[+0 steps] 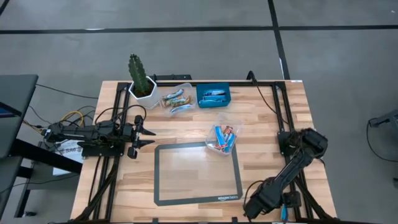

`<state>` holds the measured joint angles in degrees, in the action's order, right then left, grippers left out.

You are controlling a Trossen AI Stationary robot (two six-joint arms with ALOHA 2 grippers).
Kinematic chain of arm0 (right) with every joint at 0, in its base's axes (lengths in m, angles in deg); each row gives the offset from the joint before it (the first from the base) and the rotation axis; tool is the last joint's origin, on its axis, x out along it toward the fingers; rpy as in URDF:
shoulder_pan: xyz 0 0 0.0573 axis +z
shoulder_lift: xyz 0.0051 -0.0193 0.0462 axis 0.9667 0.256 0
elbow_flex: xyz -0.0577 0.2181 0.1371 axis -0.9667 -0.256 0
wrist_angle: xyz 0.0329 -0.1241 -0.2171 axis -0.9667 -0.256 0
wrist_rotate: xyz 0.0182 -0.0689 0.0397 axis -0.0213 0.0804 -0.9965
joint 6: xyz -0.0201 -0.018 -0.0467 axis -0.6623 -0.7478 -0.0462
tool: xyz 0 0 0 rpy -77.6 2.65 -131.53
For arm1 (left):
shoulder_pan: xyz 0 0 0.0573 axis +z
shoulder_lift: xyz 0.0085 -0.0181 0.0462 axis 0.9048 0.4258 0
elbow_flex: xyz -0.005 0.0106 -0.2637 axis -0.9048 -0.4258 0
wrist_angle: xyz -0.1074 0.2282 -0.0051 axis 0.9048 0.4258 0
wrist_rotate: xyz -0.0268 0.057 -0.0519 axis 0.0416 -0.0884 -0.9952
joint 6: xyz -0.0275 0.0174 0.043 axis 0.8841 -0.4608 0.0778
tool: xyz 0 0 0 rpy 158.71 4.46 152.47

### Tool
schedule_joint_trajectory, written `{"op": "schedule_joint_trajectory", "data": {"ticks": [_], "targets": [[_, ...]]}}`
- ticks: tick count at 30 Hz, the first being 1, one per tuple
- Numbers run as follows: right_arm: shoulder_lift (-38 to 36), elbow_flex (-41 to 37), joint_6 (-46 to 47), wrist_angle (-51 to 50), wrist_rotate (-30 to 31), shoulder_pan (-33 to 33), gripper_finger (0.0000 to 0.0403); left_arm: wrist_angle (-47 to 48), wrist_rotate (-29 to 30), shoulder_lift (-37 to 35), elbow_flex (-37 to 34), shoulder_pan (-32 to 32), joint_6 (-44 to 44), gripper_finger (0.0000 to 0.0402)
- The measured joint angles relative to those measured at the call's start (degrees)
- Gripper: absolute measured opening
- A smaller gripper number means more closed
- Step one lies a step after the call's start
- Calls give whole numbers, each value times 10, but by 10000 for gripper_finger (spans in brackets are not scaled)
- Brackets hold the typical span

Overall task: Pick and place Granola Bars by type
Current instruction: Put the red granola bar into the bottom transparent bin

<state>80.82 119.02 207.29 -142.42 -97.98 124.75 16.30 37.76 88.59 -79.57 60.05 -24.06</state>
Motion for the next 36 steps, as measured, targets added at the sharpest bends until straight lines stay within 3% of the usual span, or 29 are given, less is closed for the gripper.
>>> {"op": "schedule_joint_trajectory", "data": {"ticks": [15,22,28,36], "targets": [[91,0,30,71,-49,22,182,0,0,0,0,0,0,135],[92,-19,43,73,-68,38,182,0,0,0,0,0,0,135],[88,-47,48,140,-49,44,181,0,0,0,0,0,0,135],[86,-60,36,136,-45,53,130,0,0,0,0,0,0,135]]}}
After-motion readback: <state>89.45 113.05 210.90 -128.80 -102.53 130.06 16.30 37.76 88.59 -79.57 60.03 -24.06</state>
